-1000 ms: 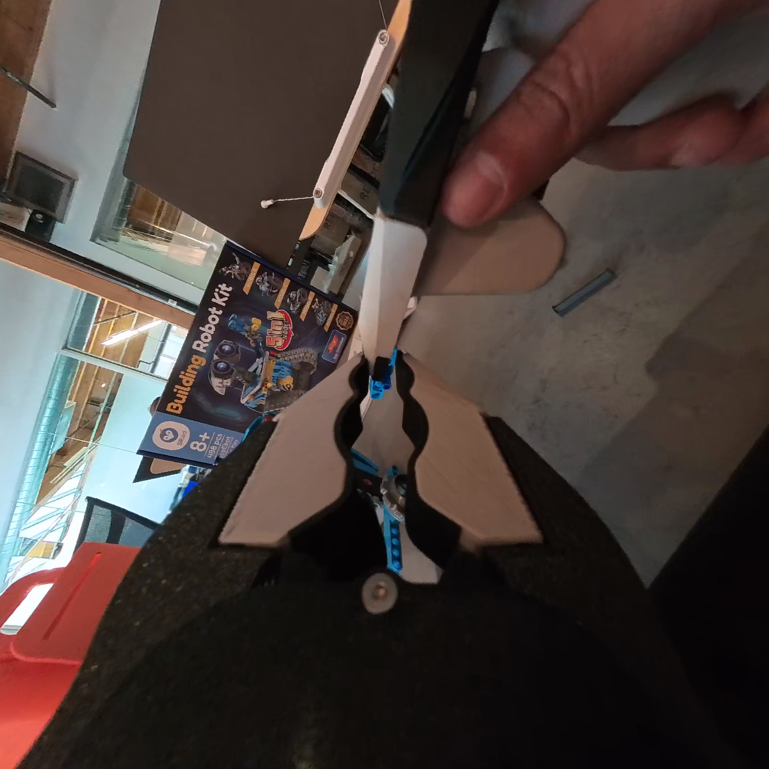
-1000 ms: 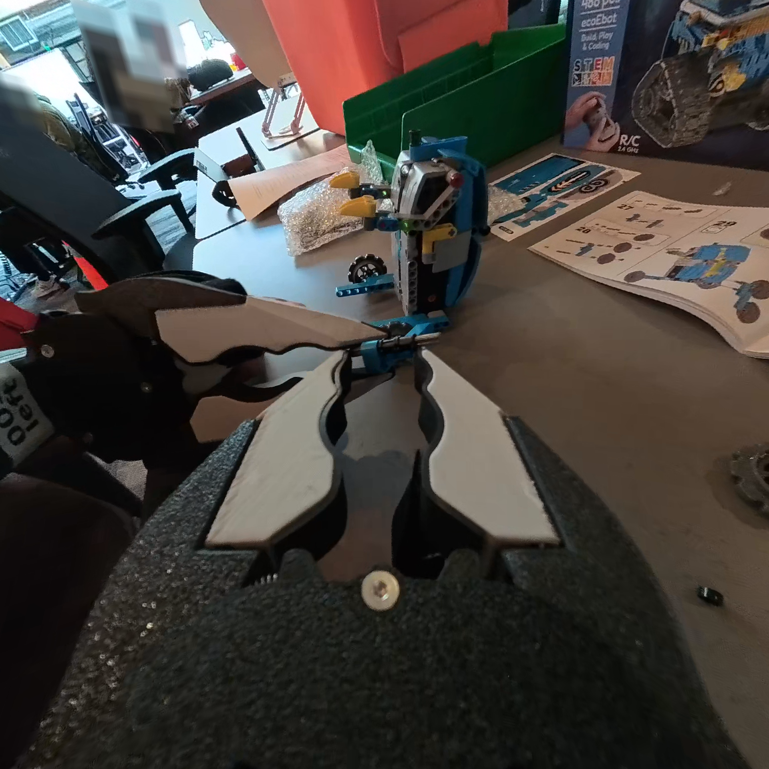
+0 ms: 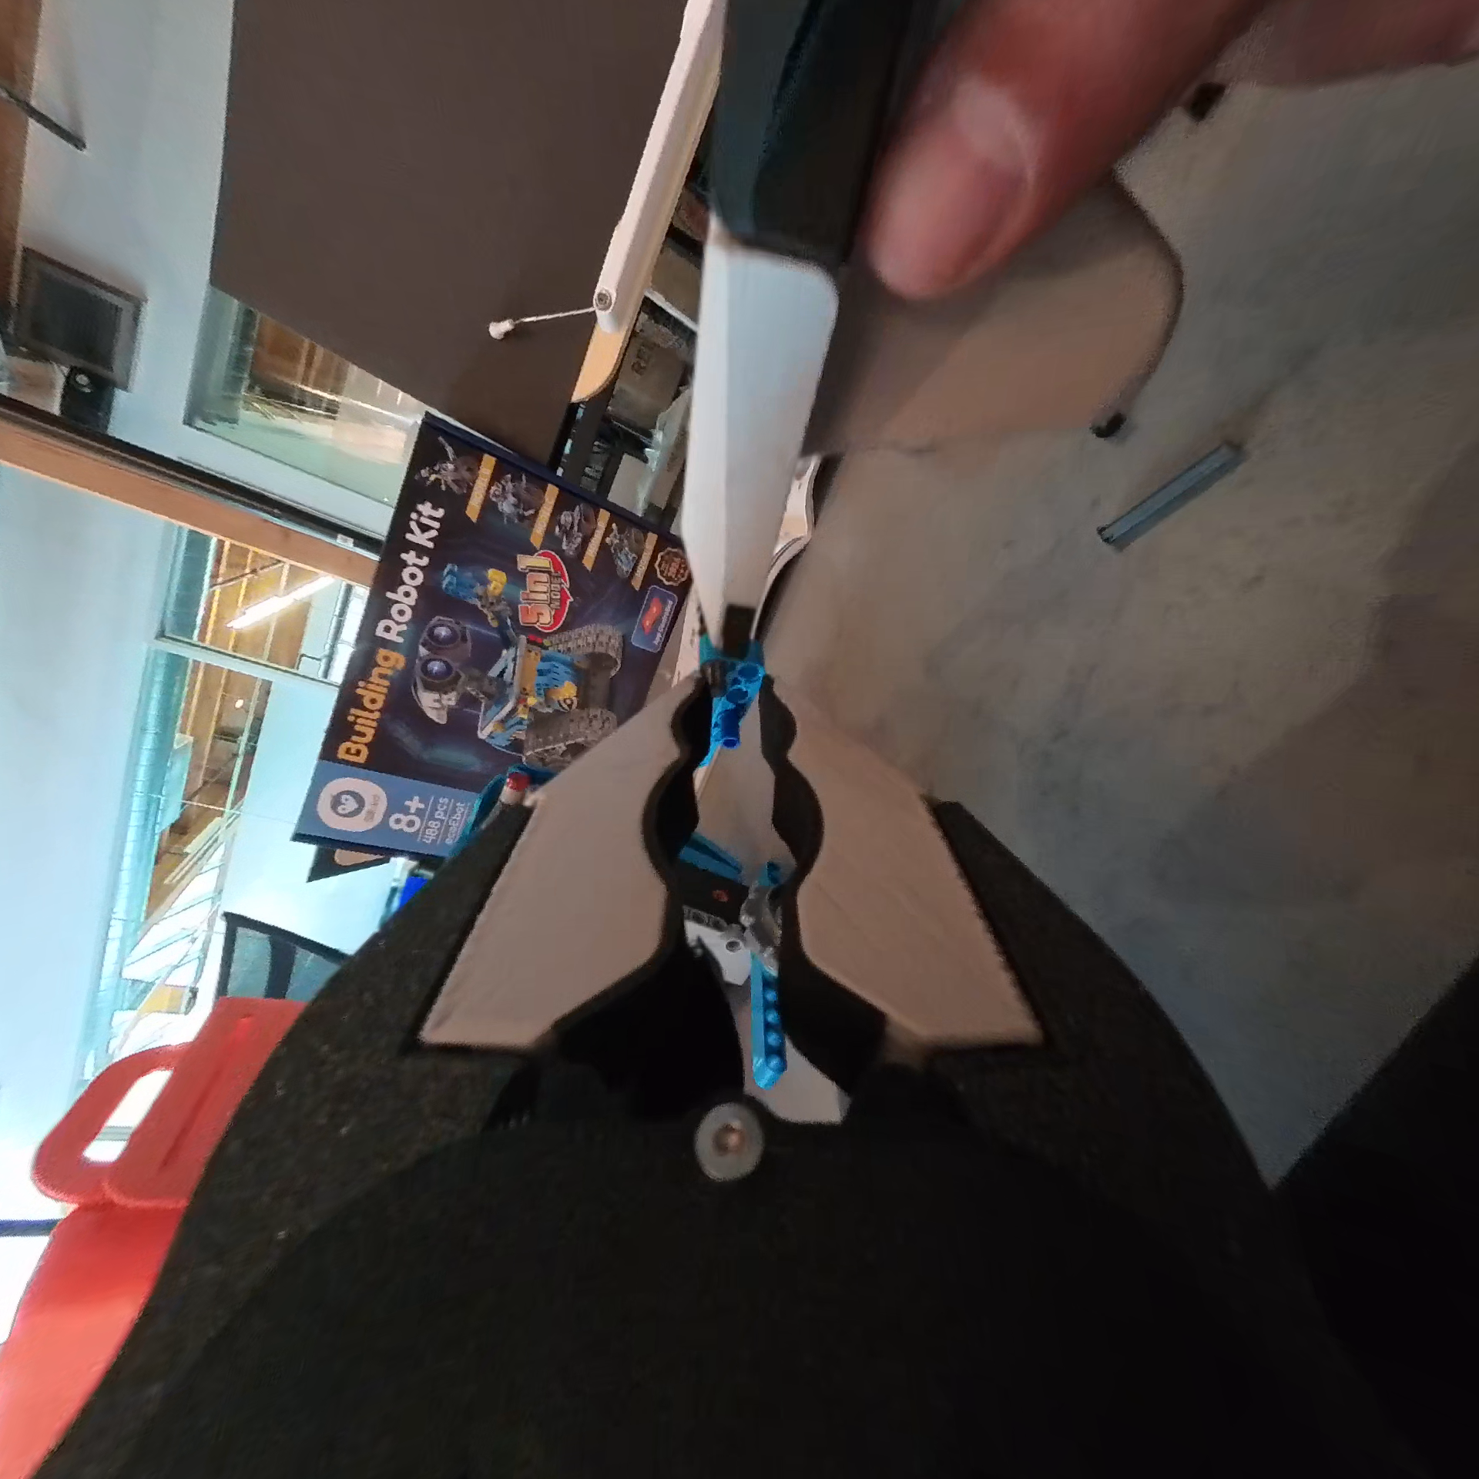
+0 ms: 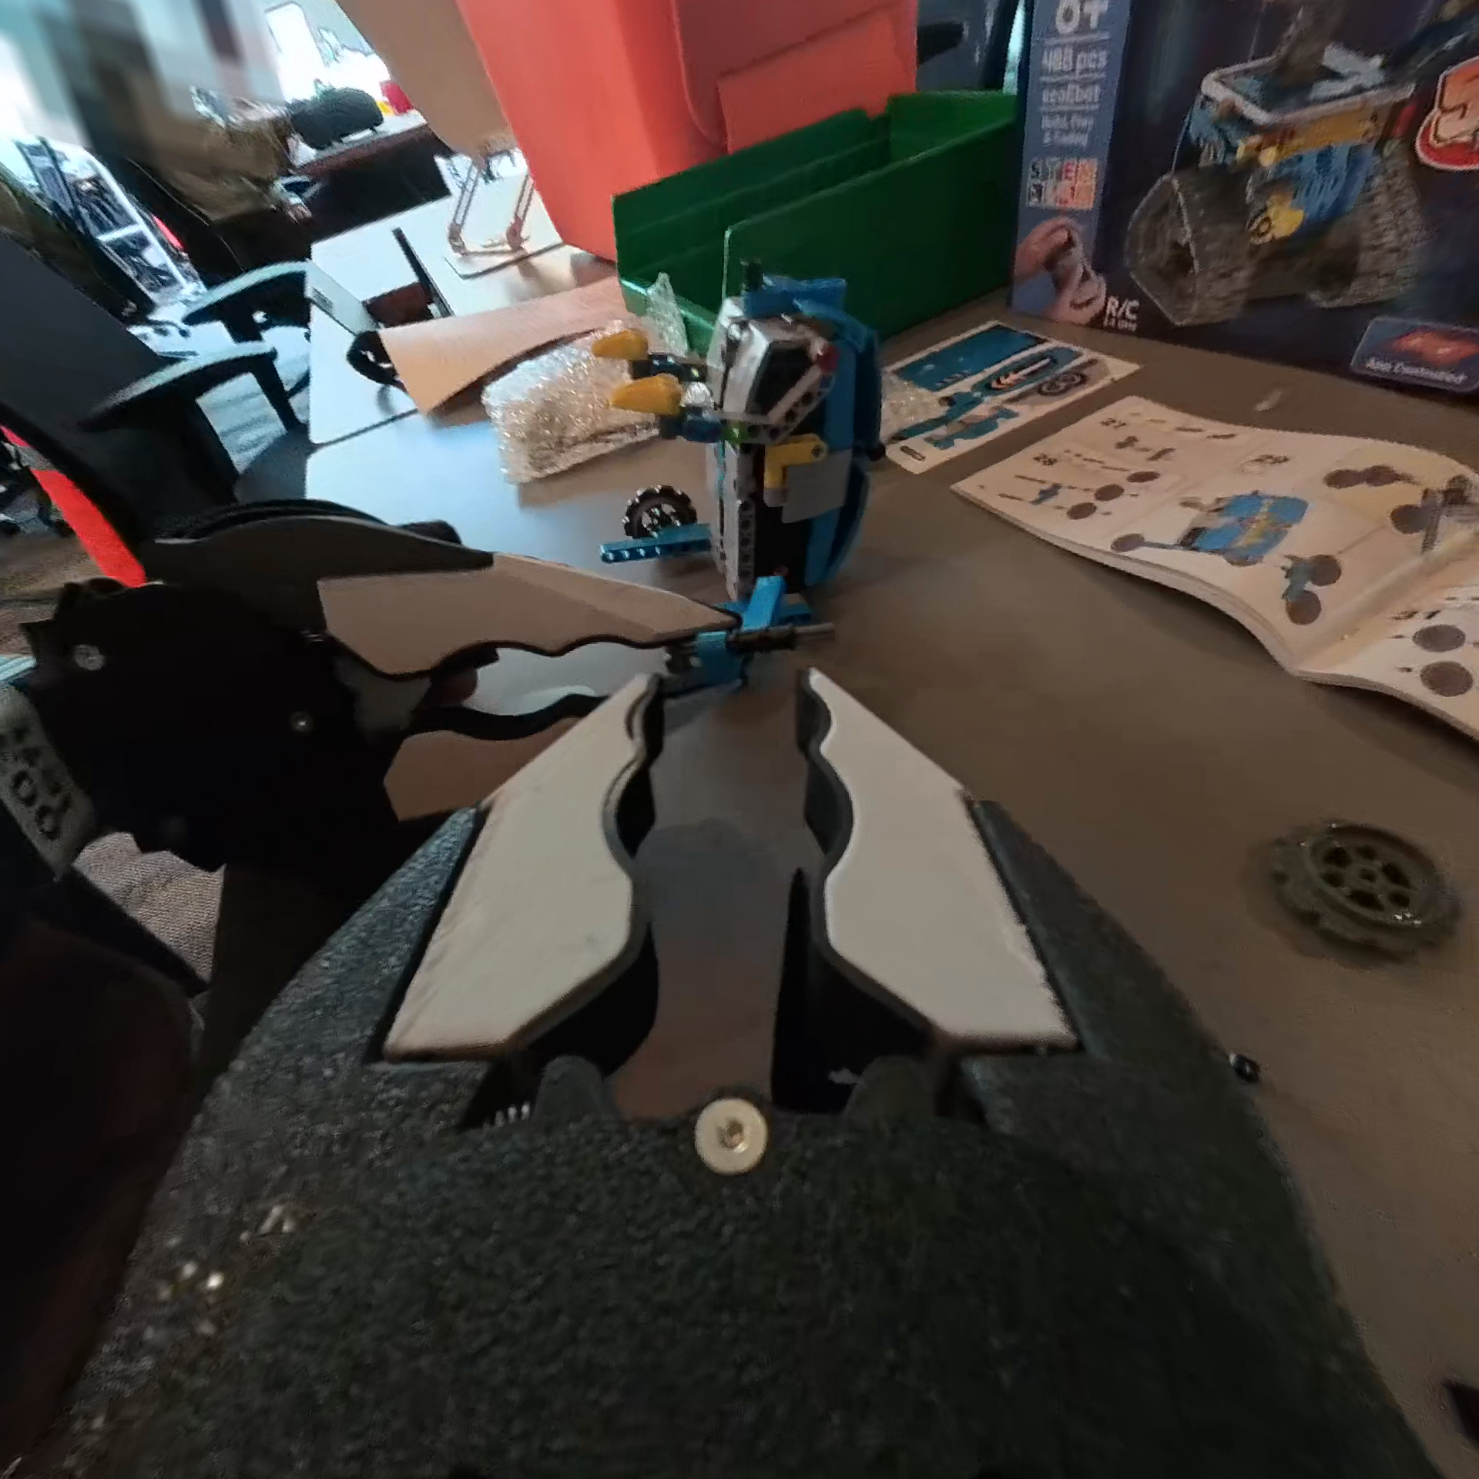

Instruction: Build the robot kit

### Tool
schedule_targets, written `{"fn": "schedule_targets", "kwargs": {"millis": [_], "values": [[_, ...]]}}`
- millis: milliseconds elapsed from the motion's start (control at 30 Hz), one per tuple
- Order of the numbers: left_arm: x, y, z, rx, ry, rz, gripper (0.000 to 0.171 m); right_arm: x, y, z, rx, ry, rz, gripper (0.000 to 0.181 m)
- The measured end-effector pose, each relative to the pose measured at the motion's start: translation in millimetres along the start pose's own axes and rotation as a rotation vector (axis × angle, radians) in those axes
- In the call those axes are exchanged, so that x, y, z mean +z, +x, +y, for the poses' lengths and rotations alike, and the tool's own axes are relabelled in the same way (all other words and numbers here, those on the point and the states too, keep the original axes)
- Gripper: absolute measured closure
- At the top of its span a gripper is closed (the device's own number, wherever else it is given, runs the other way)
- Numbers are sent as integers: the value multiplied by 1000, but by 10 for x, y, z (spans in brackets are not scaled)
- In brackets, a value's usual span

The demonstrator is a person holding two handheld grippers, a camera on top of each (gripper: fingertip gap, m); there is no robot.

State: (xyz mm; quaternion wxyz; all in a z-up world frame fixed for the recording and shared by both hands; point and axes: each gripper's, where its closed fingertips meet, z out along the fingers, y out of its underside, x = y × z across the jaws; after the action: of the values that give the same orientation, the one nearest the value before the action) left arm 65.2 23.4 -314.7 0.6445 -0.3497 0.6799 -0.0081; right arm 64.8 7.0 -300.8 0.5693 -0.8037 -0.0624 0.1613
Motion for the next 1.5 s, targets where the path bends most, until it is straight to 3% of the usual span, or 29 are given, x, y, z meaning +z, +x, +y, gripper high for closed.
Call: {"fn": "schedule_targets", "kwargs": {"millis": [67, 133, 367, 433, 533, 767, 833, 900, 967, 1000, 1067, 1200, 1300, 1467, 1500], "values": [[-9, 16, -26, 34, 4, -11, 161, 30, 7, 10, -18, -7, 12, 137], [-24, 9, -47, 59, 5, -29, 162, 49, -10, -3, -37, -5, 14, 138], [-48, -11, -69, 66, 6, -46, 163, 99, -63, 3, -117, -27, 48, 145], [-55, -9, -97, 78, 16, -52, 164, 104, -129, 32, -131, -43, 24, 161], [-45, -1, -97, 103, 15, -57, 164, 107, -89, 42, -221, -62, 91, 162], [-84, -51, -112, -41, 78, 6, 163, -36, -112, -26, -69, 4, -108, 155], [-170, -13, -237, -159, 204, 113, 163, -188, -110, -137, -95, 66, -175, 153], [-345, -8, -447, -285, 379, 229, 163, -288, -88, -204, -86, 101, -239, 140], [-451, -22, -540, -436, 470, 350, 163, -369, -154, -245, -66, 134, -356, 131], [-494, -53, -572, -505, 513, 400, 163, -430, -227, -275, -46, 154, -434, 131], [-597, -66, -644, -655, 598, 546, 163, -524, -385, -255, -32, 137, -581, 150], [-723, -75, -724, -811, 684, 740, 164, -488, -476, -218, -67, 120, -615, 156], [-747, -112, -731, -874, 711, 790, 163, -476, -525, -185, -92, 106, -627, 175], [-767, -98, -732, -908, 716, 864, 164, -507, -548, -269, -52, 159, -650, 163], [-770, -104, -733, -913, 719, 869, 164, -503, -554, -244, -42, 141, -662, 171]]}}
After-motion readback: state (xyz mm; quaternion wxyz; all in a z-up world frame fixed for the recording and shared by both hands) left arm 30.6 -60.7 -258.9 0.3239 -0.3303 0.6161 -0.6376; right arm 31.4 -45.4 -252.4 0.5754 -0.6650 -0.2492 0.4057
